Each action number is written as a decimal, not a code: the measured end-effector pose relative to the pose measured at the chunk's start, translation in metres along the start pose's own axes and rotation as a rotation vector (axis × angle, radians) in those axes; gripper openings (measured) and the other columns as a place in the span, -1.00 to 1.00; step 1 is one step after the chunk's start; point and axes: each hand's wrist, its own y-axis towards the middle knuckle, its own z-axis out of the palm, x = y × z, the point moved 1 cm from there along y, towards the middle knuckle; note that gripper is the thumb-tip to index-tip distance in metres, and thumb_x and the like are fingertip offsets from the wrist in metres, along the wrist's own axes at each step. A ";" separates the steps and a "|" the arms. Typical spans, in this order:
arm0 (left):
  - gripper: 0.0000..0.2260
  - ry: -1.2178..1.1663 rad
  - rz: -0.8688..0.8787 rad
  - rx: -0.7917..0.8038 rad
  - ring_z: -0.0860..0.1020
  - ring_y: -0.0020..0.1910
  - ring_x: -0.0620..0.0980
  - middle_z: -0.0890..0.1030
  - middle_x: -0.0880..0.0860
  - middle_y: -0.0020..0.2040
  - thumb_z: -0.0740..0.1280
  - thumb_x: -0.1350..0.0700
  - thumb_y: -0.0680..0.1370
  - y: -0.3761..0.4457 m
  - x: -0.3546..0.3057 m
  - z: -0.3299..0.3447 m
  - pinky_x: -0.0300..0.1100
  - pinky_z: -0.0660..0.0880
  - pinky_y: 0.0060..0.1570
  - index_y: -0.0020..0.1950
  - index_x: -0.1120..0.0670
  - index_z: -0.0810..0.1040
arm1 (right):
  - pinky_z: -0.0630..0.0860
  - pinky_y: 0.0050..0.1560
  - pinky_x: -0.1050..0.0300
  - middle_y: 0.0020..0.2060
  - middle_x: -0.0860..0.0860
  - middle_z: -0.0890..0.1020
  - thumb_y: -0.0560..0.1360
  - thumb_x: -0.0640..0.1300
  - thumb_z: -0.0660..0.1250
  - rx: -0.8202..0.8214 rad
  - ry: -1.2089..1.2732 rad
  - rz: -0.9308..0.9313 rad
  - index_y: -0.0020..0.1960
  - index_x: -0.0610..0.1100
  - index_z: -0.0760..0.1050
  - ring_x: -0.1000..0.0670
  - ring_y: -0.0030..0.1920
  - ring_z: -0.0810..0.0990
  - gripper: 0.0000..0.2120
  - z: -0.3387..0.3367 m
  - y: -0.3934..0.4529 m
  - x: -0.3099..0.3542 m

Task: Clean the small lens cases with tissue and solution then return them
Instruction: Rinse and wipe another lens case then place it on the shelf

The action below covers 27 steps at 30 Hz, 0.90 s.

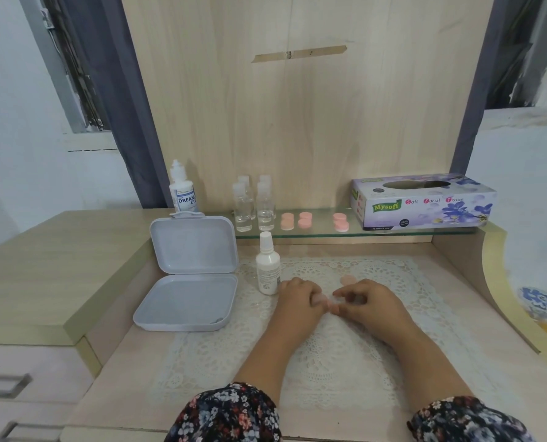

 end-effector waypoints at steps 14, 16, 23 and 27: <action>-0.73 -0.057 0.032 0.051 0.37 0.23 0.02 0.51 0.03 0.15 0.32 0.15 0.55 0.000 0.004 -0.004 -0.07 0.36 0.29 0.25 0.08 0.56 | 0.40 -0.08 0.20 -0.07 0.13 0.55 0.36 0.01 0.51 0.016 -0.045 0.024 0.04 0.13 0.60 0.14 -0.07 0.51 -0.74 -0.001 -0.001 0.002; -0.76 -0.058 0.032 0.042 0.38 0.21 0.02 0.51 0.03 0.13 0.29 0.13 0.57 -0.001 0.003 -0.004 -0.09 0.36 0.27 0.22 0.08 0.58 | 0.42 -0.11 0.19 -0.06 0.12 0.55 0.38 -0.06 0.49 -0.008 0.052 0.046 0.02 0.14 0.58 0.13 -0.11 0.51 -0.76 -0.001 -0.001 0.001; -0.76 -0.054 0.044 0.018 0.36 0.21 0.01 0.52 0.04 0.12 0.25 0.14 0.59 -0.004 0.002 -0.004 -0.19 0.33 0.25 0.22 0.10 0.59 | 0.38 -0.01 0.15 0.14 -0.03 0.44 0.62 -0.08 0.18 -0.164 -0.079 0.091 0.42 0.00 0.38 -0.04 0.08 0.50 -0.63 0.000 0.012 -0.009; -0.76 -0.056 0.020 0.009 0.34 0.22 0.00 0.52 0.03 0.12 0.24 0.13 0.59 -0.005 0.001 -0.003 -0.22 0.31 0.25 0.21 0.08 0.59 | 0.37 -0.12 0.15 0.11 -0.07 0.43 0.65 -0.06 0.07 -0.108 -0.349 0.100 0.38 0.00 0.43 -0.11 0.04 0.53 -0.66 0.005 0.013 0.001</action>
